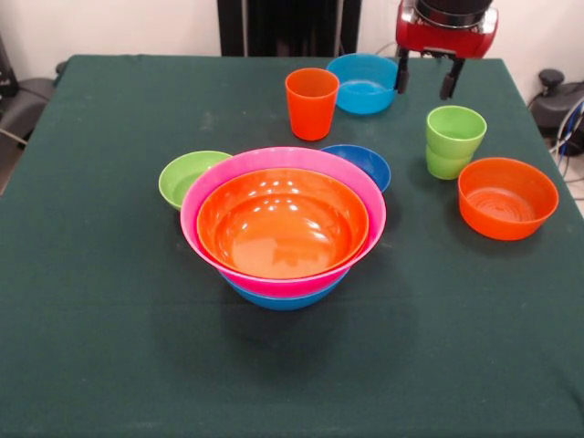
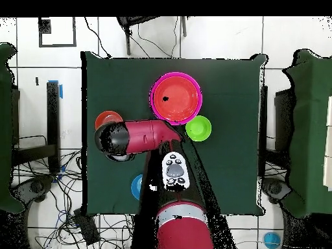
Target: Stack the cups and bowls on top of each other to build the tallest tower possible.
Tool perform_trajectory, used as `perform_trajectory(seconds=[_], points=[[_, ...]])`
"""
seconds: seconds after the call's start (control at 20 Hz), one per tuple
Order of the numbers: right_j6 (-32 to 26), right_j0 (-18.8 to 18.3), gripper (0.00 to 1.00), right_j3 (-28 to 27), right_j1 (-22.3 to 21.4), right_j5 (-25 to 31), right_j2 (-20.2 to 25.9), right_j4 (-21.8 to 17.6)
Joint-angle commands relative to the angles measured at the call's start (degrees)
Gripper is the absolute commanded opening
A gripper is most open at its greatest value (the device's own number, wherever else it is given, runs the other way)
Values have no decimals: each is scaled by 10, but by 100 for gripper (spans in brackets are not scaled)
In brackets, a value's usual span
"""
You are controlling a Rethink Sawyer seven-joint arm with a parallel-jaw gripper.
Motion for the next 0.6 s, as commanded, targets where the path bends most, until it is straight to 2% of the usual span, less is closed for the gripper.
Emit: perform_trajectory(seconds=[0.05, 0.6], points=[[9, 3, 100, -43, 18, 15, 2, -34], [-21, -23, 100, -38, 23, -18, 33, -27]])
